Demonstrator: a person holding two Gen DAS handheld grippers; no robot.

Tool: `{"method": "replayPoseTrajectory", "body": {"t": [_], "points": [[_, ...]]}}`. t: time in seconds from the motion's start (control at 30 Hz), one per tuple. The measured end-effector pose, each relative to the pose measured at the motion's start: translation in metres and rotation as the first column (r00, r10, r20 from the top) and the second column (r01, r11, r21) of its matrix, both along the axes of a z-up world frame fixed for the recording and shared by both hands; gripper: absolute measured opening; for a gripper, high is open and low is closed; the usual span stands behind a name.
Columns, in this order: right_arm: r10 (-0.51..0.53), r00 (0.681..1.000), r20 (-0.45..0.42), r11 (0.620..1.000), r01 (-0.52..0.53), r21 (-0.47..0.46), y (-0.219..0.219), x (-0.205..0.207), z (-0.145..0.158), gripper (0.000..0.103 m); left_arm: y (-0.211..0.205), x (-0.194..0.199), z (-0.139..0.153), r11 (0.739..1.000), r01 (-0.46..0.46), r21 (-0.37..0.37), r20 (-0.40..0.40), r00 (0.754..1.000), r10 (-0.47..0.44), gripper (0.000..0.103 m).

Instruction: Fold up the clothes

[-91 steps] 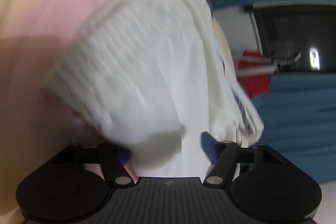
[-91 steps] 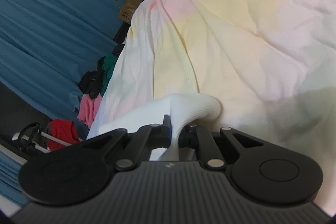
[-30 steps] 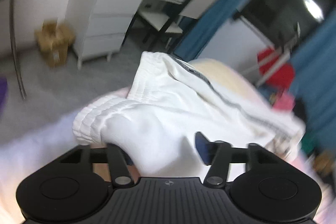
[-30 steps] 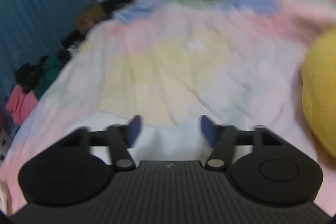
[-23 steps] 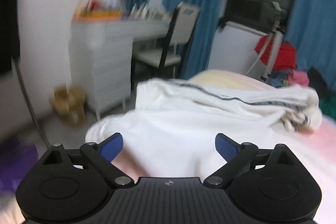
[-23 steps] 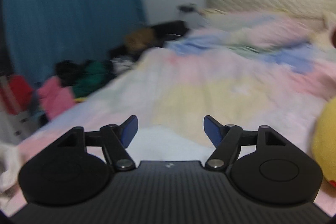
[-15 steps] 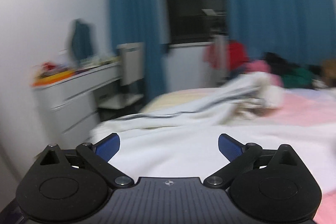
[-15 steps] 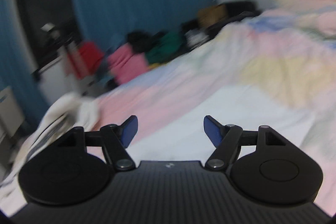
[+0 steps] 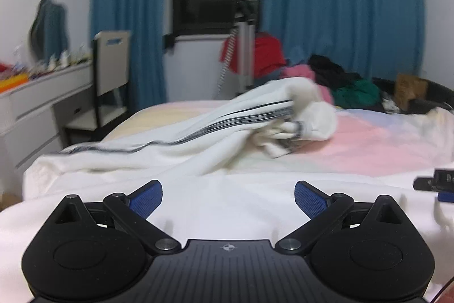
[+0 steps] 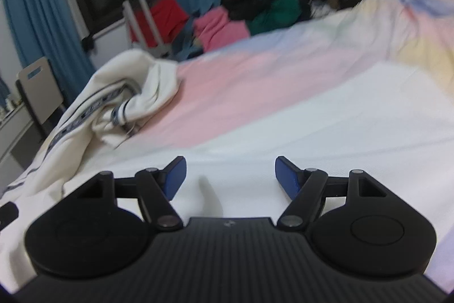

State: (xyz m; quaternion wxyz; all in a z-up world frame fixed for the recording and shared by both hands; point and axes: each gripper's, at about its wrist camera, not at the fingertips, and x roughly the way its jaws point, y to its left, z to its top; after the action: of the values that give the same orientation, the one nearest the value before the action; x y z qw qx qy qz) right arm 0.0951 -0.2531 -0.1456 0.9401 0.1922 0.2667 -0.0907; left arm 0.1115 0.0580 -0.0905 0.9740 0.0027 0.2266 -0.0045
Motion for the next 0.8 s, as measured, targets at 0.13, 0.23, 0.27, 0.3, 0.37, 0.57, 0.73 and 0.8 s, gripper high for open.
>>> {"method": "replayPoseTrajectory", "body": {"t": [0.13,0.23,0.27,0.3,0.37,0.57,0.73,0.8], "points": [[0.041,0.999,-0.021,0.999,-0.041,0.015,0.007,0.007,-0.007,0.072,0.071,0.015,0.036,0.992,-0.118,-0.055,-0.004,0.993,0.118,0.100],[0.042,0.999,-0.030,0.999,-0.041,0.031,0.005,0.004,-0.010,0.072,0.145,0.035,0.063,0.971,-0.206,-0.123,-0.001,0.978,0.207,0.100],[0.038,0.999,-0.033,0.999,-0.037,0.033,0.005,0.004,-0.010,0.072,0.173,0.046,0.065,0.965,-0.231,-0.122,-0.012,0.973,0.231,0.100],[0.034,0.999,-0.035,0.999,-0.032,0.033,0.005,0.004,-0.010,0.072,0.202,0.058,0.065,0.960,-0.259,-0.110,-0.029,0.966,0.257,0.101],[0.026,0.999,-0.038,0.999,-0.025,0.031,0.005,0.005,-0.010,0.072,0.250,0.078,0.055,0.945,-0.317,-0.079,-0.126,0.944,0.306,0.100],[0.039,0.997,-0.059,0.999,-0.038,0.017,0.013,0.015,-0.012,0.072,0.349,0.113,0.002,0.919,-0.331,-0.215,-0.380,0.895,0.233,0.099],[0.048,0.996,-0.078,0.999,-0.049,-0.012,0.024,0.026,-0.015,0.072,0.358,0.135,-0.034,0.930,-0.254,-0.264,-0.431,0.894,0.122,0.090],[0.051,0.995,-0.090,0.998,-0.053,-0.021,0.028,0.031,-0.018,0.072,0.362,0.147,-0.048,0.930,-0.286,-0.232,-0.474,0.868,0.148,0.065]]}}
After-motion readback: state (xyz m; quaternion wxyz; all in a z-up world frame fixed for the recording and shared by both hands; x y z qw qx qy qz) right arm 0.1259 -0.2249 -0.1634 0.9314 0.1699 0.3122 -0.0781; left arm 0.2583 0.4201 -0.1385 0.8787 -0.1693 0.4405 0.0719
